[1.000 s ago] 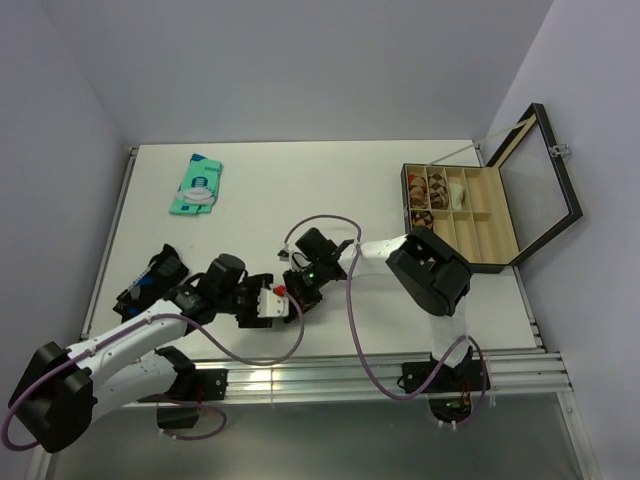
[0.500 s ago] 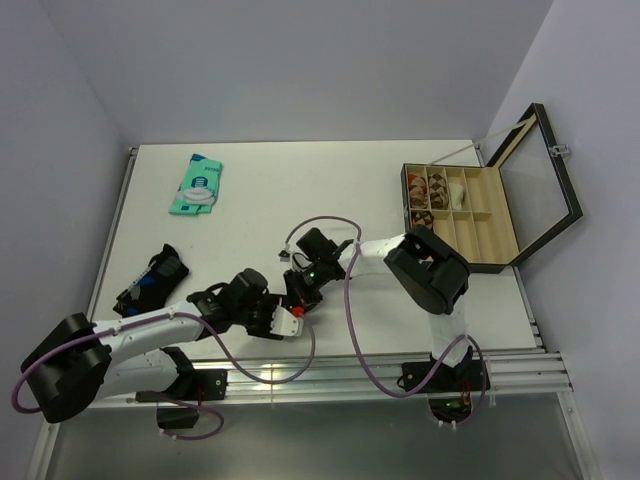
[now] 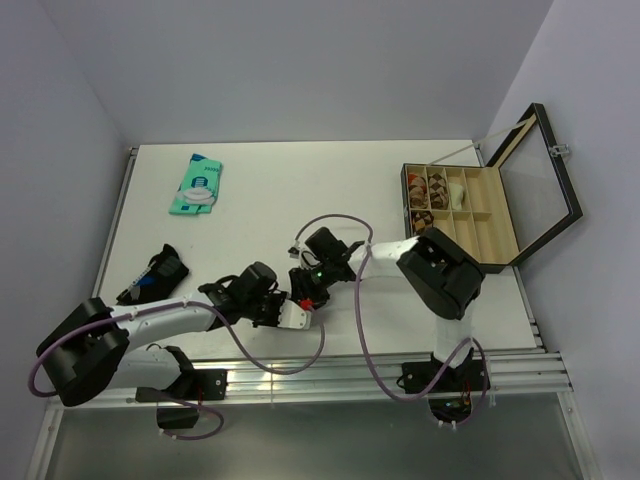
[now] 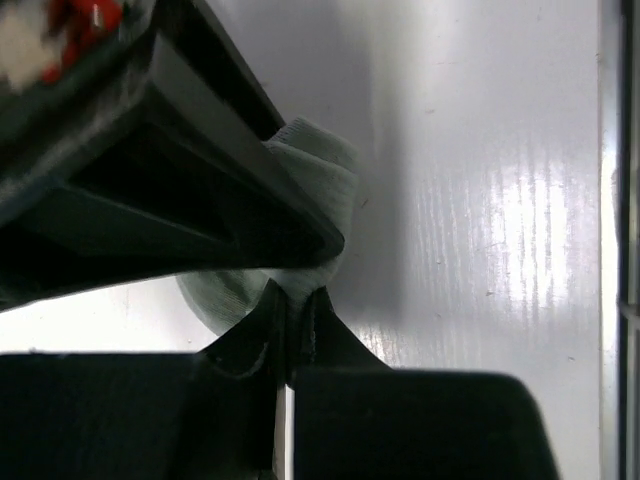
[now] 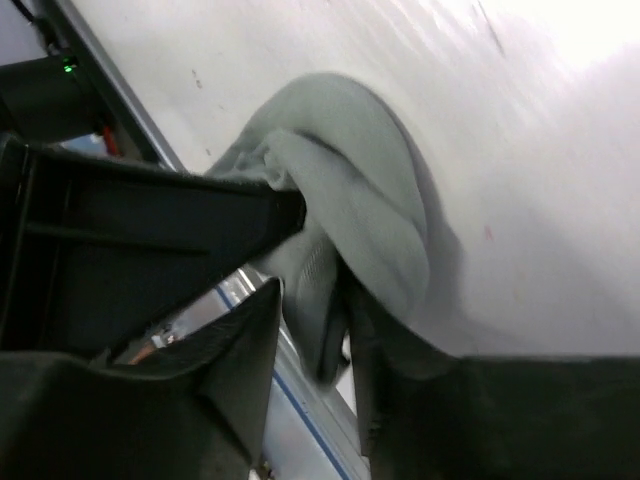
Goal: Roll the socks
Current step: Roll the sock at the center of the board.
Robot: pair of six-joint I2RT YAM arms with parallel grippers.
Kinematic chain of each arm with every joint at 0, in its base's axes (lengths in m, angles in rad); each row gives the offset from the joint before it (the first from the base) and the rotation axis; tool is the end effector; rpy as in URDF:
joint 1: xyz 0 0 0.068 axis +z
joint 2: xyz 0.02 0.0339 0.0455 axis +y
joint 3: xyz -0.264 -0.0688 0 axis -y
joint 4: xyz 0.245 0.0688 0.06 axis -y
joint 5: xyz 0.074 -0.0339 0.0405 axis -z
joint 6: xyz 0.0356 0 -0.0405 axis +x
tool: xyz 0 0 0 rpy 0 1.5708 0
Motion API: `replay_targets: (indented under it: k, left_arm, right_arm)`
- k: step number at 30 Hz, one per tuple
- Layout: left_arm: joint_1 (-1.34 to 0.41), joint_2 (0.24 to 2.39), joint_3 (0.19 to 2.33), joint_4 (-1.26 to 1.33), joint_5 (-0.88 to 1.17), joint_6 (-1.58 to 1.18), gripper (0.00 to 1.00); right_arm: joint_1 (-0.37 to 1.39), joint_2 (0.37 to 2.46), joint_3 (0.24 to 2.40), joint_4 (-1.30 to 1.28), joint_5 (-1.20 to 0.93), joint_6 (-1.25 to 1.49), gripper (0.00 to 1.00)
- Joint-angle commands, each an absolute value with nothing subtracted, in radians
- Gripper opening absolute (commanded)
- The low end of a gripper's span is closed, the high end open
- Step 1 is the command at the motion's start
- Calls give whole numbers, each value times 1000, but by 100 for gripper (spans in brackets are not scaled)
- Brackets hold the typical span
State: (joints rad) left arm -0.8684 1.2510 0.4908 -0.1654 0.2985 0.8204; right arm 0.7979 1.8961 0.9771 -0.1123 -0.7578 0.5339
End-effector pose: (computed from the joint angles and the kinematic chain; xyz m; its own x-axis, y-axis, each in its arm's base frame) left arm 0.1347 -0.1753 0.1525 0.2652 0.7688 -0.5819 0.9530 -0.1170 0.2796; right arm 0.2282 0.2691 0.1196 -0.9057 -0.3993 -0.1421 -0.3550 0.5315 0.7691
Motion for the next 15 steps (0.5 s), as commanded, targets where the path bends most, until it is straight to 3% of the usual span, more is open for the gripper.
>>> replay_targets:
  k: [1, 7, 15]
  left_arm:
    - [-856, 1285, 537, -285, 376, 802, 0]
    - [-752, 1396, 672, -469, 544, 834, 0]
    - [-638, 1603, 867, -768, 695, 945, 0]
  right_arm:
    - [795, 1790, 907, -89, -603, 549, 43]
    - [758, 1531, 724, 24, -409, 630, 52]
    - [758, 1201, 523, 77, -132, 712, 49]
